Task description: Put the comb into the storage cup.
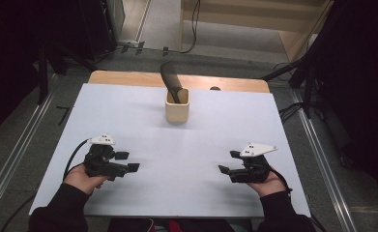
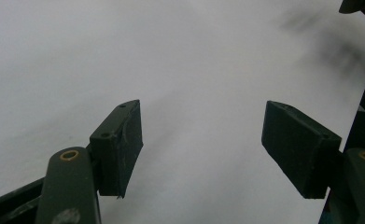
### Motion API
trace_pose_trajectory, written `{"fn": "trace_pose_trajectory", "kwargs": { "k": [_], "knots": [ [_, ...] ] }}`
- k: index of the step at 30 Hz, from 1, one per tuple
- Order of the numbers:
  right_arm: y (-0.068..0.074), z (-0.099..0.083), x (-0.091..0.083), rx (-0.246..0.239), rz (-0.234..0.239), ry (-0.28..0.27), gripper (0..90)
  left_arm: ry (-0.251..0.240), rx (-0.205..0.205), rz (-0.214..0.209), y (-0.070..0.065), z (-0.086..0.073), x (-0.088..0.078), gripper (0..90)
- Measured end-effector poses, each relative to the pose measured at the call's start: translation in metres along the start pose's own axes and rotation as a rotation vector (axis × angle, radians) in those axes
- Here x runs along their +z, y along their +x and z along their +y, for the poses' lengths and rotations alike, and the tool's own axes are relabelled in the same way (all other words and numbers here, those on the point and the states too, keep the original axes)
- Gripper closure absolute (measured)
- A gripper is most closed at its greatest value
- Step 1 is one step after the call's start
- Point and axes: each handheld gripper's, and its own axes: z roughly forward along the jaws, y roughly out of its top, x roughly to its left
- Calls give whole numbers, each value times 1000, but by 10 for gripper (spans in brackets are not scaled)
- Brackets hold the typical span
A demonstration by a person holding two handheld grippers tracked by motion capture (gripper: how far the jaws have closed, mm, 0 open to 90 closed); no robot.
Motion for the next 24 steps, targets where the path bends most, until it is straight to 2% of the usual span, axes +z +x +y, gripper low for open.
{"fn": "trace_pose_trajectory", "kwargs": {
  "k": [24],
  "knots": [
    [0,0,1,-5,3,4,277,9,1,5,1,-2,0,294]
  ]
}}
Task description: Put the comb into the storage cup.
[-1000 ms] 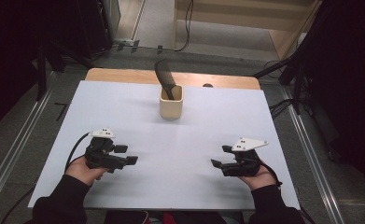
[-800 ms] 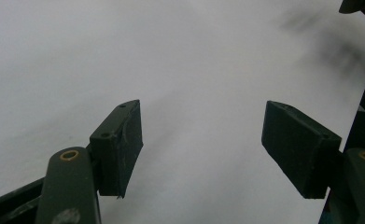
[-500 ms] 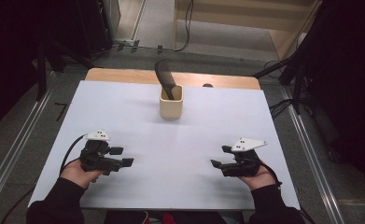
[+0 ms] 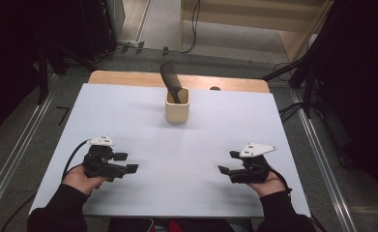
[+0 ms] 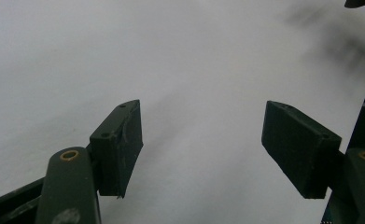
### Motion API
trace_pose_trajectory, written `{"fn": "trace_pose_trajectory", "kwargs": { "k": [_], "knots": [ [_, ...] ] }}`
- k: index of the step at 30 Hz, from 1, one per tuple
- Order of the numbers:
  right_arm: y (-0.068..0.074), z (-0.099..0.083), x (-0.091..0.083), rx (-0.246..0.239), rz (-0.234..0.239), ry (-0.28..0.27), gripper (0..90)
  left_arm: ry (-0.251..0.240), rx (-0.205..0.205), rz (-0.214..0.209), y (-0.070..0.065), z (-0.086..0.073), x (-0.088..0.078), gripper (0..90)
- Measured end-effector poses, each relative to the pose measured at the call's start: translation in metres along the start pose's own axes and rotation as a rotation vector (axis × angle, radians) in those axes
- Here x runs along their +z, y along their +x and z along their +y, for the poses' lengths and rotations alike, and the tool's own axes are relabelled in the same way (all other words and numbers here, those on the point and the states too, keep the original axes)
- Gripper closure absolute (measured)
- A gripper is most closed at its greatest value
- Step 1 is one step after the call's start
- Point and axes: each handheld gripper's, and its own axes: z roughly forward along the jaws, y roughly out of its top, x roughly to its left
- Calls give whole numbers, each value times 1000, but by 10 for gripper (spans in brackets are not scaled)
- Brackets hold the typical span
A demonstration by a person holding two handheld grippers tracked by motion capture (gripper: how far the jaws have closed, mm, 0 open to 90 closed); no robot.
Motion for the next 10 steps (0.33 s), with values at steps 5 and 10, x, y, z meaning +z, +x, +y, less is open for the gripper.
{"fn": "trace_pose_trajectory", "kwargs": {
  "k": [5,10],
  "knots": [
    [0,0,0,-4,3,-1,277,1,1,1,0,0,0,294],
    [0,0,0,-3,5,1,276,1,3,-1,0,0,1,294]
  ]
}}
